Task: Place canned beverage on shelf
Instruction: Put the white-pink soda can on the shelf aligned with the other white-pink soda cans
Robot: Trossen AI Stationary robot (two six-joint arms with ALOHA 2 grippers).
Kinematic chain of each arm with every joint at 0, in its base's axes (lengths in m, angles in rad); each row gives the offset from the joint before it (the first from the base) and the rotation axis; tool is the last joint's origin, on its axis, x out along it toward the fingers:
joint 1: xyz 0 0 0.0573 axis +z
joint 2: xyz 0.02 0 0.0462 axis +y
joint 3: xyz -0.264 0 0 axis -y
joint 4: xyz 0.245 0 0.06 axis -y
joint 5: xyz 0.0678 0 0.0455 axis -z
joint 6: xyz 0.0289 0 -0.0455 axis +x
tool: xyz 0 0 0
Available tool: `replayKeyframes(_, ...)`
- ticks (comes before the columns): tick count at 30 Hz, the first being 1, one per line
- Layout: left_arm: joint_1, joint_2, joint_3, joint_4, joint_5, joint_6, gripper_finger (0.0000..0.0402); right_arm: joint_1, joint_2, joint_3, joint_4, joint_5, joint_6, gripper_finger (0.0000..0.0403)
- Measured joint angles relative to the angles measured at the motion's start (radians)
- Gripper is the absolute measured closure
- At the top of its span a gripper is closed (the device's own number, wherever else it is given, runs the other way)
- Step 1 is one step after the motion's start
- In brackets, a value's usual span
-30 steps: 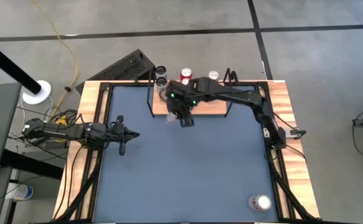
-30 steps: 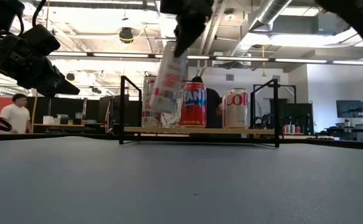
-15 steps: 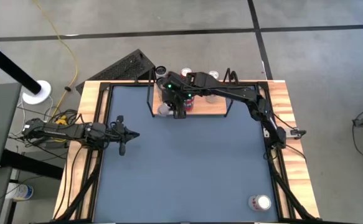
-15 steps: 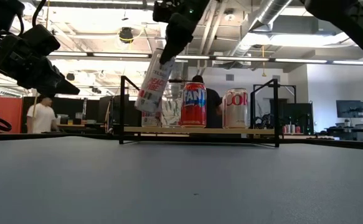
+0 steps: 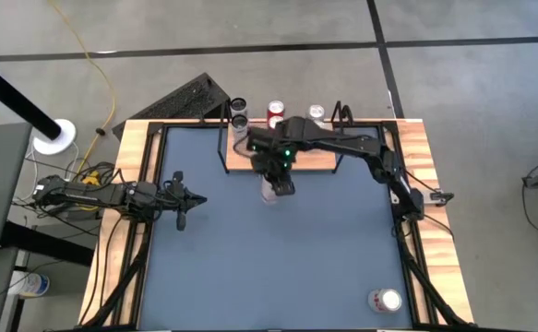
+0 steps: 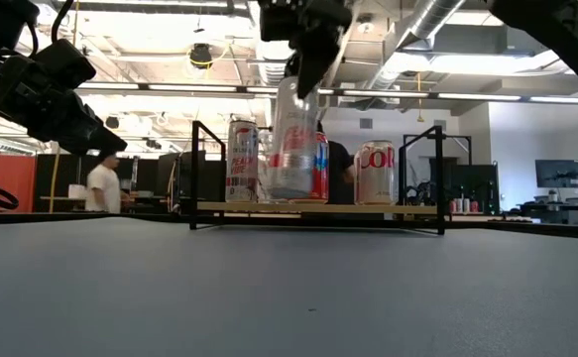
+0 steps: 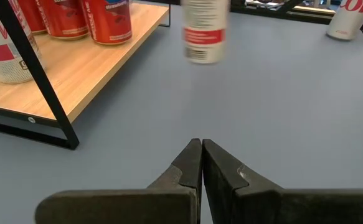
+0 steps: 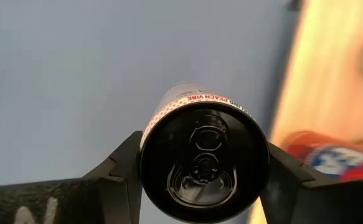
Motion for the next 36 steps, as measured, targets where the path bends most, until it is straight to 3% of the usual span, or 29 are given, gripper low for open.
replayKeyframes(7,0.0,0.0,0.0,0.0,0.0,0.0,0.0401,0.126,-0.002,-0.064,-0.042,0.0,-0.018,0.0187)
replayKeyframes(13,0.0,0.0,0.0,0.0,0.0,0.0,0.0401,0.192,-0.007,-0.173,0.034,0.017,-0.048,0.0187)
replayKeyframes(27,0.0,0.0,0.0,0.0,0.0,0.0,0.0401,0.16,-0.016,-0.208,0.153,0.115,-0.066,0.0186)
replayKeyframes(36,0.0,0.0,0.0,0.0,0.0,0.0,0.0402,0.147,-0.016,-0.208,0.161,0.111,-0.048,0.0142)
